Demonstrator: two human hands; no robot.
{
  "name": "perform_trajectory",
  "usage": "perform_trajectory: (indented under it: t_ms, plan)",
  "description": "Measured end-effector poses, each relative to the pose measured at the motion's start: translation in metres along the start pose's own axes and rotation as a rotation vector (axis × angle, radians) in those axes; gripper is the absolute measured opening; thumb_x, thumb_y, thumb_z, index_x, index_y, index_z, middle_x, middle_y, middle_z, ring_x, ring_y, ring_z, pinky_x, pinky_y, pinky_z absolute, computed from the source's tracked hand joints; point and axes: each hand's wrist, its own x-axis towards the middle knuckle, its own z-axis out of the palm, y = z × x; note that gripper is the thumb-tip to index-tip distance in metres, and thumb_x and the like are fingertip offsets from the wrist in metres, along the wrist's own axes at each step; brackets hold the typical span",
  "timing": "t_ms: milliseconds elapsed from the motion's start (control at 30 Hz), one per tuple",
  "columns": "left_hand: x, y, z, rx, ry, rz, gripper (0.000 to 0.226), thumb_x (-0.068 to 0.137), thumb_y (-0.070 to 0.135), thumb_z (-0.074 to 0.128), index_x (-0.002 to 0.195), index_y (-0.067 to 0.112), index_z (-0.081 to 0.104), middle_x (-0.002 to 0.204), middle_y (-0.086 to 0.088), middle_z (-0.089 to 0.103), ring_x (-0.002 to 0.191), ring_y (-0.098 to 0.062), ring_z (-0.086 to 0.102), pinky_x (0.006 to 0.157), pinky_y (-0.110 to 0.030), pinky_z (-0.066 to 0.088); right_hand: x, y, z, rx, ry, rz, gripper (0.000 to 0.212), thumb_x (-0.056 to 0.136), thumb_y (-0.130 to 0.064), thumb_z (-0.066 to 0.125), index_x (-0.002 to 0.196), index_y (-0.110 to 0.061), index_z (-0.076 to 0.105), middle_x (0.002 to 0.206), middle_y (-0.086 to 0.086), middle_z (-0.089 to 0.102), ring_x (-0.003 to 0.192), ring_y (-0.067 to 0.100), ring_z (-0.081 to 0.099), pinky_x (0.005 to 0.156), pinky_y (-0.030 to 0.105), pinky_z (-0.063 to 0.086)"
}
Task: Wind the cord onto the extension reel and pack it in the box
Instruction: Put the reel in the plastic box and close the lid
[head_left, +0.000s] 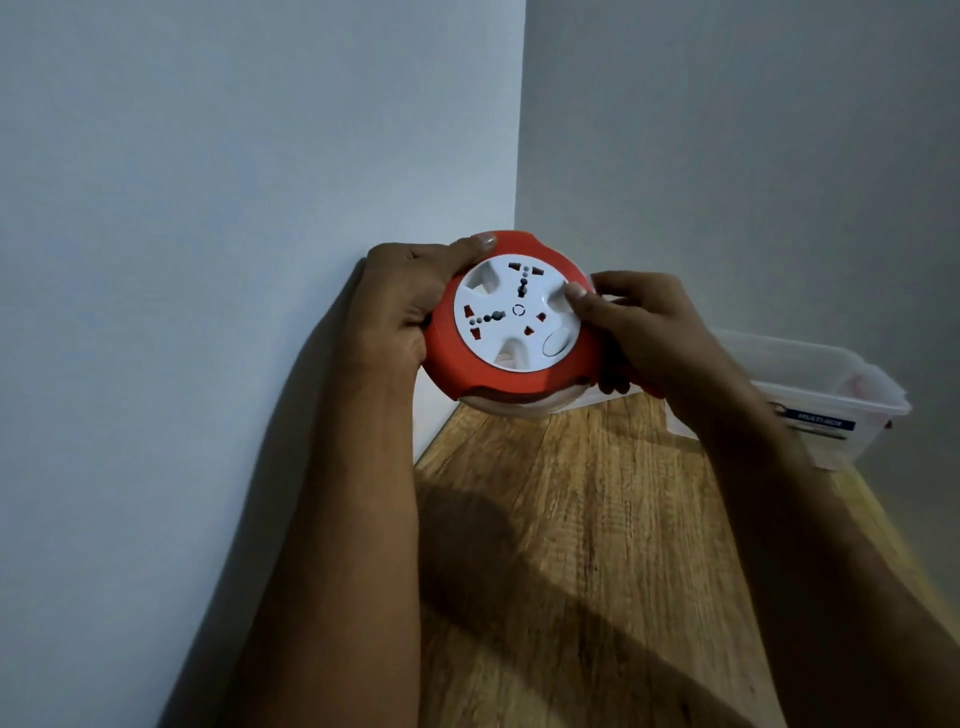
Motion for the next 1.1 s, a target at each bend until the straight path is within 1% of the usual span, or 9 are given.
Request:
perform_trajectory:
  t_ms: [67, 200, 300, 400, 567, 667, 800, 967, 1100]
  plan:
    - [0.003, -0.005, 0.0, 0.03, 0.013, -0.014, 0.026, 0.081, 0.043, 0.083, 0.088, 0.018, 0.081, 0.078, -0.001, 0.08, 0.067, -0.02, 0.078, 0.062, -0.034, 0.065, 0.003, 0.005, 0.001, 0.019, -0.003, 0.015, 0.04, 0.096, -0.038, 0.057, 0.122, -0.008, 0.061, 0.076, 0.009, 0.072, 0.044, 0.025, 0.059, 0.04, 0.028, 0.044]
    - [0.001, -0.015, 0.008, 0.03, 0.004, -0.027, 0.022, 0.089, 0.04, 0.076, 0.102, 0.022, 0.079, 0.089, 0.004, 0.08, 0.073, -0.019, 0.077, 0.058, -0.027, 0.063, 0.008, 0.016, -0.003, 0.034, -0.027, 0.057, 0.038, 0.095, -0.04, 0.059, 0.12, -0.011, 0.063, 0.073, 0.013, 0.072, 0.043, 0.028, 0.056, 0.04, 0.03, 0.042]
    - [-0.003, -0.025, 0.017, 0.06, -0.005, -0.07, 0.008, 0.092, 0.038, 0.073, 0.094, 0.029, 0.074, 0.084, 0.011, 0.077, 0.066, -0.013, 0.075, 0.051, -0.022, 0.059, 0.009, 0.032, -0.005, 0.004, -0.03, 0.117, 0.043, 0.095, -0.043, 0.059, 0.126, -0.013, 0.06, 0.074, 0.011, 0.071, 0.042, 0.023, 0.057, 0.041, 0.028, 0.042]
    - [-0.002, -0.037, 0.022, 0.034, -0.029, -0.131, 0.02, 0.087, 0.035, 0.079, 0.103, 0.022, 0.077, 0.089, 0.003, 0.08, 0.069, -0.013, 0.077, 0.054, -0.023, 0.06, 0.01, 0.045, -0.004, -0.025, -0.064, 0.156, 0.042, 0.095, -0.043, 0.058, 0.126, -0.015, 0.061, 0.072, 0.009, 0.07, 0.041, 0.022, 0.056, 0.041, 0.027, 0.041]
    - [-0.002, -0.066, 0.021, 0.117, -0.008, -0.16, 0.031, 0.088, 0.031, 0.08, 0.117, 0.022, 0.072, 0.088, 0.012, 0.072, 0.065, 0.0, 0.071, 0.051, -0.012, 0.053, 0.011, 0.062, 0.008, -0.074, -0.109, 0.193, 0.039, 0.092, -0.043, 0.062, 0.122, -0.019, 0.064, 0.076, 0.007, 0.071, 0.043, 0.027, 0.059, 0.039, 0.028, 0.042]
    - [-0.004, -0.087, 0.015, 0.187, 0.026, -0.196, 0.032, 0.092, 0.028, 0.074, 0.124, 0.022, 0.07, 0.101, 0.006, 0.073, 0.082, -0.005, 0.071, 0.066, -0.017, 0.059, 0.012, 0.074, 0.021, -0.127, -0.151, 0.252, 0.042, 0.091, -0.046, 0.062, 0.125, -0.022, 0.063, 0.086, 0.003, 0.071, 0.047, 0.028, 0.063, 0.04, 0.029, 0.046]
    - [-0.011, -0.11, 0.005, 0.275, 0.024, -0.195, 0.031, 0.096, 0.023, 0.068, 0.127, 0.021, 0.068, 0.115, 0.002, 0.073, 0.102, -0.016, 0.071, 0.09, -0.033, 0.059, 0.008, 0.09, 0.036, -0.204, -0.171, 0.277, 0.04, 0.09, -0.049, 0.061, 0.123, -0.027, 0.065, 0.094, -0.004, 0.067, 0.057, 0.012, 0.065, 0.044, 0.022, 0.044]
    - [-0.021, -0.124, -0.001, 0.41, -0.02, -0.223, 0.039, 0.1, 0.03, 0.062, 0.138, 0.021, 0.06, 0.131, -0.001, 0.068, 0.114, -0.019, 0.067, 0.094, -0.033, 0.057, -0.002, 0.097, 0.045, -0.233, -0.189, 0.266, 0.021, 0.091, -0.042, 0.062, 0.105, -0.033, 0.075, 0.078, -0.019, 0.065, 0.074, -0.004, 0.062, 0.058, 0.011, 0.04]
    - [-0.033, -0.134, -0.001, 0.482, -0.022, -0.254, 0.043, 0.1, 0.027, 0.063, 0.141, 0.015, 0.059, 0.134, -0.008, 0.066, 0.119, -0.023, 0.064, 0.102, -0.042, 0.054, -0.015, 0.102, 0.051, -0.261, -0.242, 0.303, 0.023, 0.091, -0.045, 0.06, 0.104, -0.032, 0.075, 0.093, -0.02, 0.07, 0.083, -0.008, 0.063, 0.062, 0.011, 0.041]
